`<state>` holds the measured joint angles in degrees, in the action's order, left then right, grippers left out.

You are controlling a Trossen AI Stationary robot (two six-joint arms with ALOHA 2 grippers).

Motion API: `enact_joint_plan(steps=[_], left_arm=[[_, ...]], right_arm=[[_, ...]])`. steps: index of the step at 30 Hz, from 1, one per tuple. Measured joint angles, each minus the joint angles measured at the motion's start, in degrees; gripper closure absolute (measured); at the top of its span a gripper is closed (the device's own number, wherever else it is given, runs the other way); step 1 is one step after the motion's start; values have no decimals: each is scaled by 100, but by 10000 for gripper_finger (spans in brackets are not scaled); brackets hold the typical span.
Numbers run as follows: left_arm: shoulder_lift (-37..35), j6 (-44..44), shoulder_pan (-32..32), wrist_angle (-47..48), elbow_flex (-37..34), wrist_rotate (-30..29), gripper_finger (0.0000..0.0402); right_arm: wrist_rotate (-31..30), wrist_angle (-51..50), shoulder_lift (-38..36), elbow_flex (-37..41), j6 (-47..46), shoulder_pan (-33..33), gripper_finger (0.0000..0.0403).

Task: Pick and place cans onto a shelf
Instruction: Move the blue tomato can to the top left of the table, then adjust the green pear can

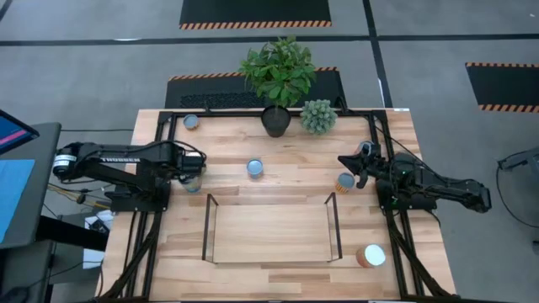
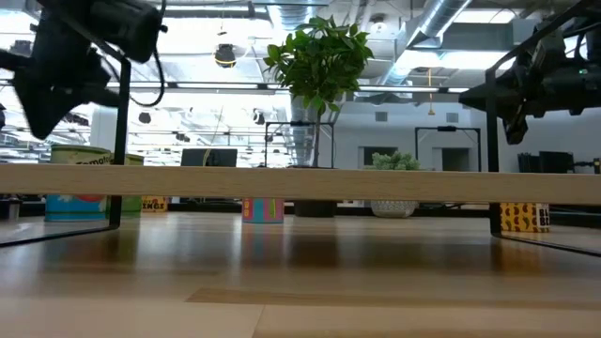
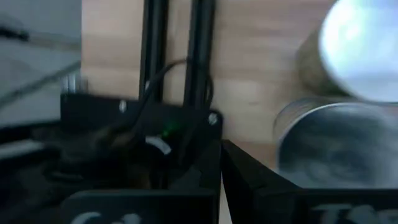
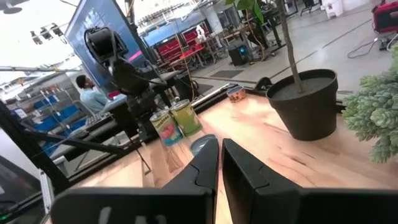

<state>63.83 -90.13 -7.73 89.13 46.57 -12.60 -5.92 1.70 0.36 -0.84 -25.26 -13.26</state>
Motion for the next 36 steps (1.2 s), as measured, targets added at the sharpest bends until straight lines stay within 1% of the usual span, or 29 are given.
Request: enact_joint_plan(steps=[3,5,8,11,13,15,18,25,28,31,36], left_arm=[[0,-197,0,-90,-186,302,401],[0,-210,0,-407,-265,381,401],[0,-115,0,-1033,-290,183,401],[0,302,0,-2136,-293,-224,401],[-33,797,0,-2863,-287,-245,401],[-41,1083,2,-3164,-219,-229,401],[-39,1090,4,-2904,-100,-470,401],[-39,386,2,-1222,74,-1236,401],[-36,66,2,-712,78,-1776,401],[1,-56,-17,-550,78,-2063,401],[220,119,-175,-550,78,-2214,401]], right_arm=[[-1,5,0,0,26,0,356],[-3,3,0,0,26,0,356],[-3,3,0,0,28,0,356],[-3,5,0,0,33,0,356],[-3,5,0,0,33,0,356],[-5,5,0,0,33,0,356],[-5,3,0,0,33,0,356],[-3,-7,0,0,31,0,356],[-1,-14,0,0,31,0,356],[-1,-19,0,0,31,0,356],[-5,-12,0,2,33,0,356]])
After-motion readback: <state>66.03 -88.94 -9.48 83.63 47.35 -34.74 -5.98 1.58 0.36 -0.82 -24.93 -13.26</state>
